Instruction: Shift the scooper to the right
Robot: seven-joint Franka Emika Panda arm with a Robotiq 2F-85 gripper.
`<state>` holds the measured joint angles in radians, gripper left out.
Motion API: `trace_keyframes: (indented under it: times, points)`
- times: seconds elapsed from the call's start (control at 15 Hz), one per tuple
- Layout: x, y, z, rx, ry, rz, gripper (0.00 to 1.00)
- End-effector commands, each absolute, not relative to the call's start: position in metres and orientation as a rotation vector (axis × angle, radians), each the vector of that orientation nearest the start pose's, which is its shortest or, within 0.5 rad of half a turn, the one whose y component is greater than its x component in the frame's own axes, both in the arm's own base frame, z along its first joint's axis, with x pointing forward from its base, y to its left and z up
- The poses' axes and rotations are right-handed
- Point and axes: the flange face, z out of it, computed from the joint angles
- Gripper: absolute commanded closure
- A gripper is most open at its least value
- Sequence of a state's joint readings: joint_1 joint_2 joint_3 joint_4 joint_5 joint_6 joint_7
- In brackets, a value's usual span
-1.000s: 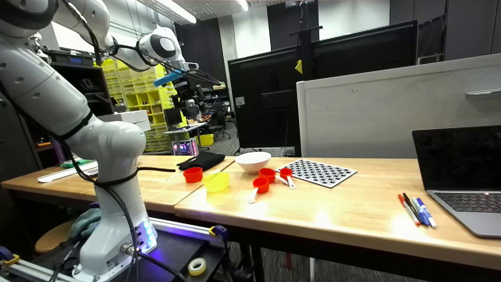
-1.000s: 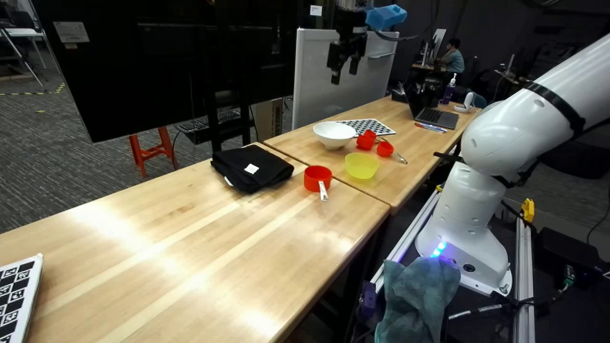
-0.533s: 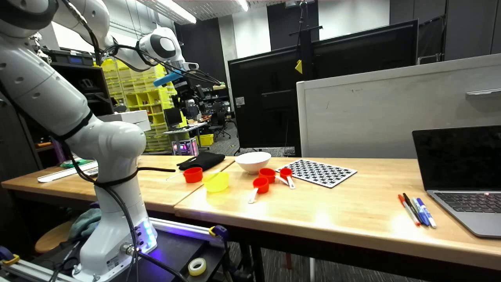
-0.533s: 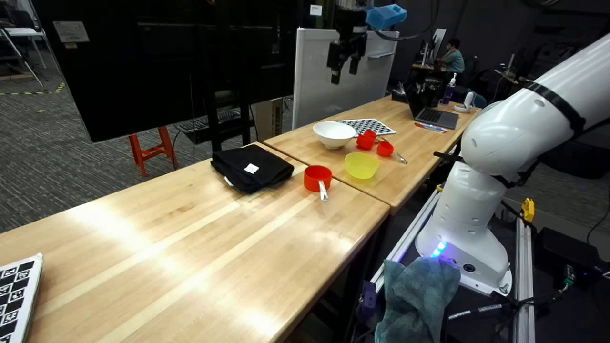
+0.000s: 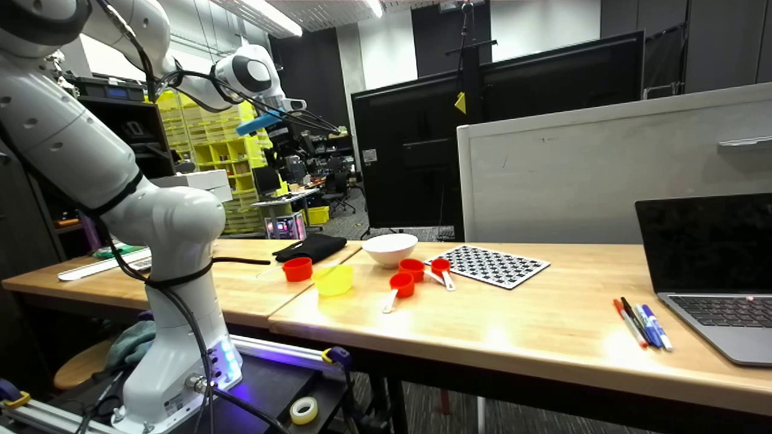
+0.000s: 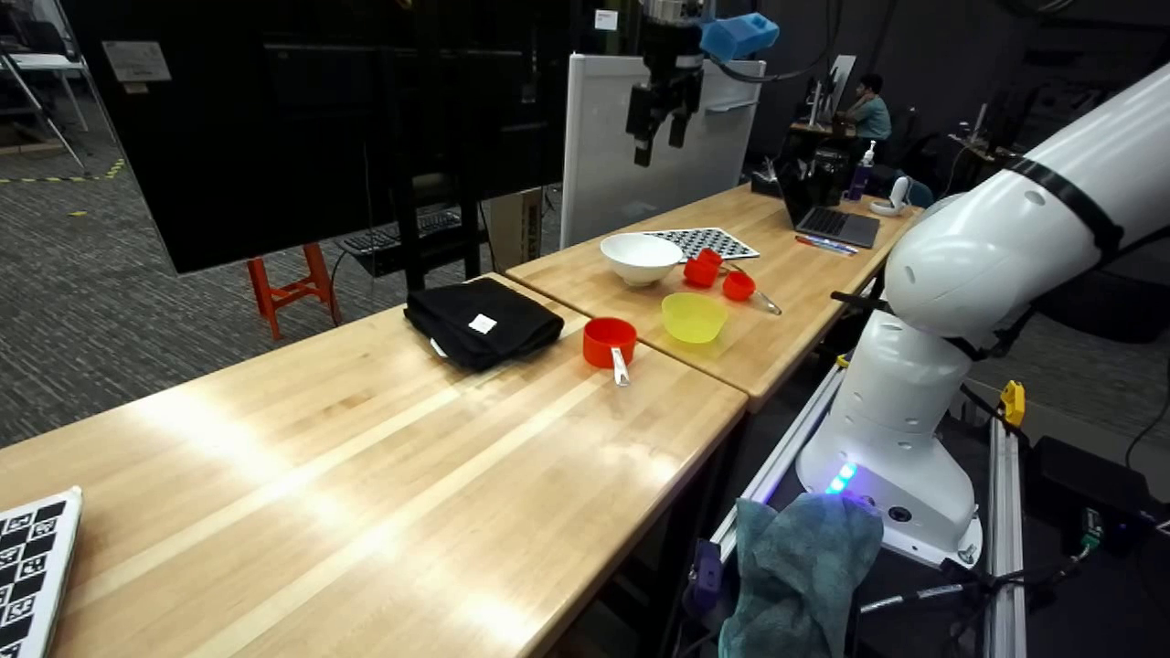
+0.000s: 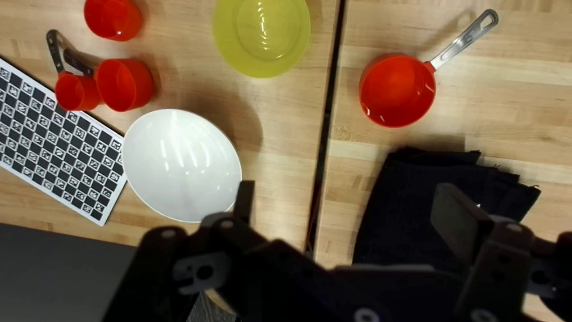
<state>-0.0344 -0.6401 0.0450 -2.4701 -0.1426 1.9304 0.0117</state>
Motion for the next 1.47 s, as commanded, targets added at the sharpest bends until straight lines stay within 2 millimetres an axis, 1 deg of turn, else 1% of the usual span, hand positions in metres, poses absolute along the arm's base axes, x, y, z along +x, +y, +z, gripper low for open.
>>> trace_keyframes:
  times: [0.0, 0.4, 0.73, 0.93, 1.13, 1.4]
  points:
    - [0.376, 0.003, 0.498, -3.25, -0.079, -0.171, 0.0]
    - [0.397, 0.012, 0.448, -3.146, -0.086, -0.148, 0.0]
    - [0.413, 0.02, 0.407, -3.139, -0.095, -0.039, 0.0]
    - [0.419, 0.025, 0.383, -3.134, -0.113, 0.017, 0.0]
    - [0.422, 0.032, 0.362, -3.117, -0.126, 0.036, 0.0]
    - [0.424, 0.041, 0.339, -3.098, -0.126, 0.049, 0.0]
